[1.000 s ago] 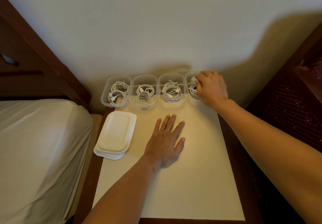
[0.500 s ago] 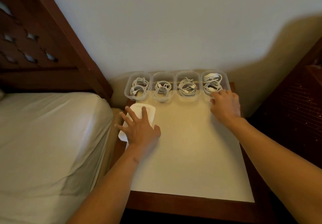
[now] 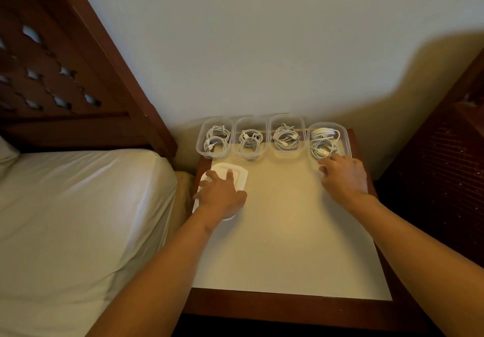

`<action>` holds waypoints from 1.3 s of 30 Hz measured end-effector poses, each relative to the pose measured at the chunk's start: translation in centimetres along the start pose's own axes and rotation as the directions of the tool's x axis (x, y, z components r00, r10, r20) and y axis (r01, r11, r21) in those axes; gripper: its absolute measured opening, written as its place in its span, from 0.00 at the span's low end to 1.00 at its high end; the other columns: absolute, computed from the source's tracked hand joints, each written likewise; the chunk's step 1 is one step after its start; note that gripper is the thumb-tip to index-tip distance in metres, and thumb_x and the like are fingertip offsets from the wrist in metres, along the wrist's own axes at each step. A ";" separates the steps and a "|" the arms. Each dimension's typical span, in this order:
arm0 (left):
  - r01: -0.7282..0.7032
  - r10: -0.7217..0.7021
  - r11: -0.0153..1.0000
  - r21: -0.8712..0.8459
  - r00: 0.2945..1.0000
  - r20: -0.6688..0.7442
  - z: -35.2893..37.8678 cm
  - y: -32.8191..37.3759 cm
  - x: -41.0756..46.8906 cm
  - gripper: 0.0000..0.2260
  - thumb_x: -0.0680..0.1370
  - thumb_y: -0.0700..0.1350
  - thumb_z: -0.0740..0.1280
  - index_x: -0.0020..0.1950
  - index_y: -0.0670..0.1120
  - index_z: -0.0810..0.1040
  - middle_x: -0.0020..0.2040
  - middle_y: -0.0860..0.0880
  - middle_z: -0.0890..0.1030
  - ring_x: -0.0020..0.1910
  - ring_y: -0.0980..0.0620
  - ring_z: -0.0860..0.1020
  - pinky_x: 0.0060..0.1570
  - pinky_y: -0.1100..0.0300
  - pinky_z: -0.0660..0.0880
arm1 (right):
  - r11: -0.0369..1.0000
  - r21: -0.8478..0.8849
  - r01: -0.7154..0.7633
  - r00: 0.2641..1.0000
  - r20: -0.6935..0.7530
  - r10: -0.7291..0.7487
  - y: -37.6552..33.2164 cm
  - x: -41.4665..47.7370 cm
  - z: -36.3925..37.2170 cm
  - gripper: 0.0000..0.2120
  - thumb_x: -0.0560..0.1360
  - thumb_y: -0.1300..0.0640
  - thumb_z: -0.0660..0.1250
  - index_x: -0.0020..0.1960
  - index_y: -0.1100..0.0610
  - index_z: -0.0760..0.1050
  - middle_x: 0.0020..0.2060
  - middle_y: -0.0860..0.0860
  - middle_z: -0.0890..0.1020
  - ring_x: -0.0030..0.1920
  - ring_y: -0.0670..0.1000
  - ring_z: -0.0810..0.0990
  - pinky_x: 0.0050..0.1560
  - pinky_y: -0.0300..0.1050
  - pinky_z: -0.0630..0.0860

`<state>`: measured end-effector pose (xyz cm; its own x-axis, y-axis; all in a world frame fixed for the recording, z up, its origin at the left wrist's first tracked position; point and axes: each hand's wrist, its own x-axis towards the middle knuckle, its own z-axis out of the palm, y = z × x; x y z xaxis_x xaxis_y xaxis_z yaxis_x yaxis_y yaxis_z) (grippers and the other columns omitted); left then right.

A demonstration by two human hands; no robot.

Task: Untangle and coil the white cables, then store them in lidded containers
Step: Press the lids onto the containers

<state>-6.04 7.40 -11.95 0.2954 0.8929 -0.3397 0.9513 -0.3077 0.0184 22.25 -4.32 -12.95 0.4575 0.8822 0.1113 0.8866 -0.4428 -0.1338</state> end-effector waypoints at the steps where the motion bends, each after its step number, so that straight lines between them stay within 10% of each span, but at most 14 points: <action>1: 0.001 -0.001 1.000 -0.005 1.000 0.015 -0.2 0.0 0.1 0.37 0.76 0.64 0.61 0.81 0.53 0.54 0.79 0.34 0.52 0.71 0.25 0.64 0.66 0.33 0.71 | 1.000 -0.004 -0.002 1.000 0.005 0.002 -0.1 -0.1 -0.1 0.14 0.82 0.55 0.63 0.65 0.51 0.81 0.61 0.52 0.82 0.60 0.58 0.79 0.63 0.56 0.71; 16: -0.023 0.030 0.997 -0.071 0.995 0.098 -1.7 0.4 1.2 0.47 0.61 0.71 0.67 0.77 0.53 0.63 0.75 0.35 0.65 0.71 0.32 0.67 0.63 0.33 0.73 | 1.000 -0.005 0.024 0.997 0.071 -0.024 -0.5 -1.2 -0.5 0.15 0.82 0.55 0.63 0.66 0.49 0.80 0.62 0.49 0.82 0.61 0.55 0.78 0.62 0.55 0.70; 30: -0.059 -0.013 0.972 -0.228 0.953 -0.302 -2.7 0.5 -1.4 0.17 0.84 0.48 0.55 0.73 0.46 0.63 0.66 0.37 0.71 0.58 0.32 0.76 0.54 0.41 0.76 | 0.981 0.184 0.067 0.967 -0.256 -0.018 -0.1 -6.6 -0.2 0.10 0.76 0.52 0.74 0.56 0.53 0.83 0.55 0.53 0.81 0.57 0.57 0.78 0.57 0.56 0.77; 35: -0.151 -0.137 0.824 -0.546 0.882 -0.451 -6.4 3.9 -3.6 0.14 0.85 0.40 0.55 0.69 0.41 0.71 0.60 0.38 0.78 0.57 0.34 0.77 0.48 0.49 0.72 | 0.818 0.505 -0.274 0.913 -0.133 0.387 0.9 -5.3 -1.2 0.11 0.81 0.47 0.66 0.60 0.50 0.74 0.57 0.49 0.72 0.57 0.50 0.73 0.53 0.51 0.79; 39: -0.203 -0.110 0.396 -0.895 0.958 -0.266 -7.3 9.5 -2.9 0.09 0.83 0.39 0.58 0.58 0.43 0.76 0.53 0.42 0.80 0.49 0.45 0.76 0.39 0.56 0.69 | 0.550 0.718 -0.427 0.851 0.112 0.514 1.6 -3.4 -1.1 0.18 0.82 0.49 0.65 0.69 0.56 0.74 0.63 0.53 0.76 0.59 0.53 0.78 0.59 0.51 0.78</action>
<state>2.81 4.30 -3.89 0.2015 0.9764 -0.0775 0.3960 -0.0089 0.9182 22.19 -8.22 -12.51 0.8368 0.5410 -0.0847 0.2432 -0.5057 -0.8277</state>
